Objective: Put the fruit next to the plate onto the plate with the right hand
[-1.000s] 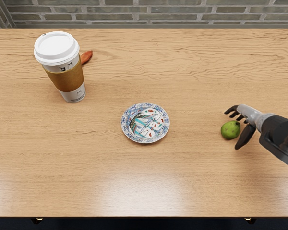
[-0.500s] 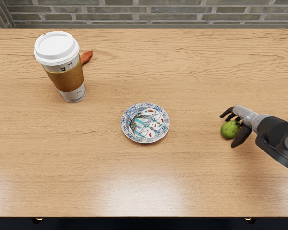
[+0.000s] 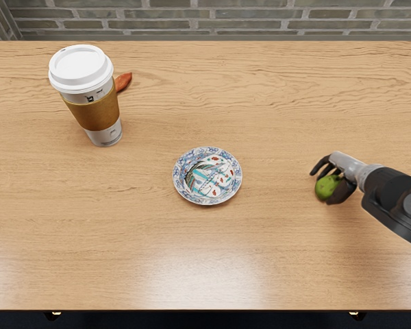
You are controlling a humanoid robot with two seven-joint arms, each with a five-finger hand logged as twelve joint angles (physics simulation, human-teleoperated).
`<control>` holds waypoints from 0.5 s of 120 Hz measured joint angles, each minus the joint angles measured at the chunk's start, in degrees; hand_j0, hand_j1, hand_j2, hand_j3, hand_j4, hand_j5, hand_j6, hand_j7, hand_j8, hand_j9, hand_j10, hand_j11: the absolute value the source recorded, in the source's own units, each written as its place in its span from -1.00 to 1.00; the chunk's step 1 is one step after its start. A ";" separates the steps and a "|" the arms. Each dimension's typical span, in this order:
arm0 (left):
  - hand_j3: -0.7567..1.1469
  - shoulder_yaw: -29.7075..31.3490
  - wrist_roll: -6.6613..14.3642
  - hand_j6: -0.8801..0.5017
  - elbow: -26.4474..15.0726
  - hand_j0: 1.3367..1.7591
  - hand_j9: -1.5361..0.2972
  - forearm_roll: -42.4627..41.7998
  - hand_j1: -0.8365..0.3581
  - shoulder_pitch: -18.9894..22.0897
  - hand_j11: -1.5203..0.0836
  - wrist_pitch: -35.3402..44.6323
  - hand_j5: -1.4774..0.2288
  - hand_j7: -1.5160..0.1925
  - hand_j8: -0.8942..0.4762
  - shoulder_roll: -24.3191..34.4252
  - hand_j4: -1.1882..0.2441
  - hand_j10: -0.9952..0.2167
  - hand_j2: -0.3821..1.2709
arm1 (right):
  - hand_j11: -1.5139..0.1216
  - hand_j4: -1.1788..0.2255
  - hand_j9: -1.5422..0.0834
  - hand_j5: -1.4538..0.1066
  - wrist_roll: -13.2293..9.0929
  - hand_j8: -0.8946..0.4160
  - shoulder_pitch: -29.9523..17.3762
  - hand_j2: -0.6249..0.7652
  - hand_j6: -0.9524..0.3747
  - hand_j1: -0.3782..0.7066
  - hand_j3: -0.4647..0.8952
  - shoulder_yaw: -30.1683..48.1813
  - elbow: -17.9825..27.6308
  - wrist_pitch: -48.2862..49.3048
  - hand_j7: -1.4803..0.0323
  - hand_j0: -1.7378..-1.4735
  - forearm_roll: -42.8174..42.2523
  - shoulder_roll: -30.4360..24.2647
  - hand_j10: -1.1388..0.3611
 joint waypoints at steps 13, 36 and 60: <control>-0.21 0.00 0.01 0.26 0.01 0.52 0.66 0.00 0.97 0.00 0.88 -0.01 0.72 0.76 0.29 0.00 0.65 0.63 -0.54 | 0.09 -0.01 0.13 0.06 0.02 -0.27 -0.19 -0.24 -0.27 0.10 -0.32 0.01 0.00 -0.03 0.13 -0.39 -0.19 -0.15 -0.12; -0.21 0.00 0.01 0.26 0.02 0.52 0.66 0.00 0.97 -0.02 0.88 -0.01 0.72 0.76 0.29 0.00 0.65 0.63 -0.54 | 0.01 -0.06 0.05 -0.01 0.03 -0.29 -0.86 -0.18 -0.27 0.11 -0.32 0.11 0.00 -0.21 0.06 -0.36 -1.29 -0.34 -0.17; -0.21 0.00 0.00 0.26 0.02 0.52 0.66 0.00 0.97 -0.06 0.88 0.00 0.72 0.76 0.29 0.00 0.65 0.63 -0.54 | -0.13 -0.13 -0.08 -0.16 0.06 -0.19 -1.06 -0.16 -0.18 0.13 -0.32 0.12 0.02 -0.56 -0.05 -0.33 -1.32 -0.38 -0.24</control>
